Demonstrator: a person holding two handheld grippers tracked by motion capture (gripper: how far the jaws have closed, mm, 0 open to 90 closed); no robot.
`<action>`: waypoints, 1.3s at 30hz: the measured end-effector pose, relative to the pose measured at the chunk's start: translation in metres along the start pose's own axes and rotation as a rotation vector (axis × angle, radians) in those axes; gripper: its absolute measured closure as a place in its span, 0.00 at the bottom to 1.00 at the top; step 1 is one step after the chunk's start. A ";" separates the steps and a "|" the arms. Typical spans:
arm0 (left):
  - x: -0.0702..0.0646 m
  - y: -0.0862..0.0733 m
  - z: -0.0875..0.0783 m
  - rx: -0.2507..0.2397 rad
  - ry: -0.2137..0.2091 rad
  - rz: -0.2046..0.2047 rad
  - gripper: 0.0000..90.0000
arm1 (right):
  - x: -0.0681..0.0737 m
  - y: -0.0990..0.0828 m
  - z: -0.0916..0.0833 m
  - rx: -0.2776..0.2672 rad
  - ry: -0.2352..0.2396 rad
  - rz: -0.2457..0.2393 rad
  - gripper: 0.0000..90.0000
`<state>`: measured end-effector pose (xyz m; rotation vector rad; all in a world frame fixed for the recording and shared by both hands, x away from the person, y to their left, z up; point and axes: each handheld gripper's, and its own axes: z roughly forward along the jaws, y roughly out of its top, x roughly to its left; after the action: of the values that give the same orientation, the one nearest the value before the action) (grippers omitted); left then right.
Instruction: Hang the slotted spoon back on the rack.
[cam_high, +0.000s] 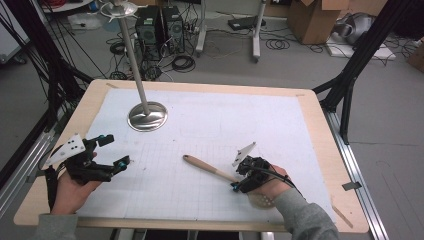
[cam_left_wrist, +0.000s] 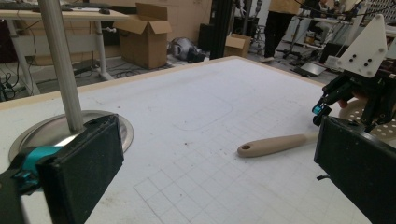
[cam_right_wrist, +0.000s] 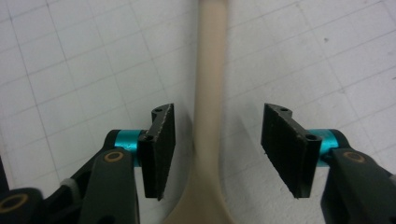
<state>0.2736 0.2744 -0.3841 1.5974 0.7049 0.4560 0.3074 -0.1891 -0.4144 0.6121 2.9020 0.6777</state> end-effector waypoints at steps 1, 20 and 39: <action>0.000 0.000 0.000 0.002 0.001 0.002 0.02 | 0.001 0.000 0.001 0.006 0.000 -0.007 0.53; 0.000 0.000 0.000 0.005 0.002 0.003 0.02 | 0.001 0.001 0.002 -0.003 0.026 0.025 0.85; -0.001 -0.001 -0.001 0.005 0.006 0.001 0.02 | -0.003 -0.003 -0.008 -0.085 0.031 0.068 0.87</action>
<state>0.2722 0.2748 -0.3849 1.6021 0.7104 0.4597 0.3079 -0.1959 -0.4089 0.6991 2.8745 0.8211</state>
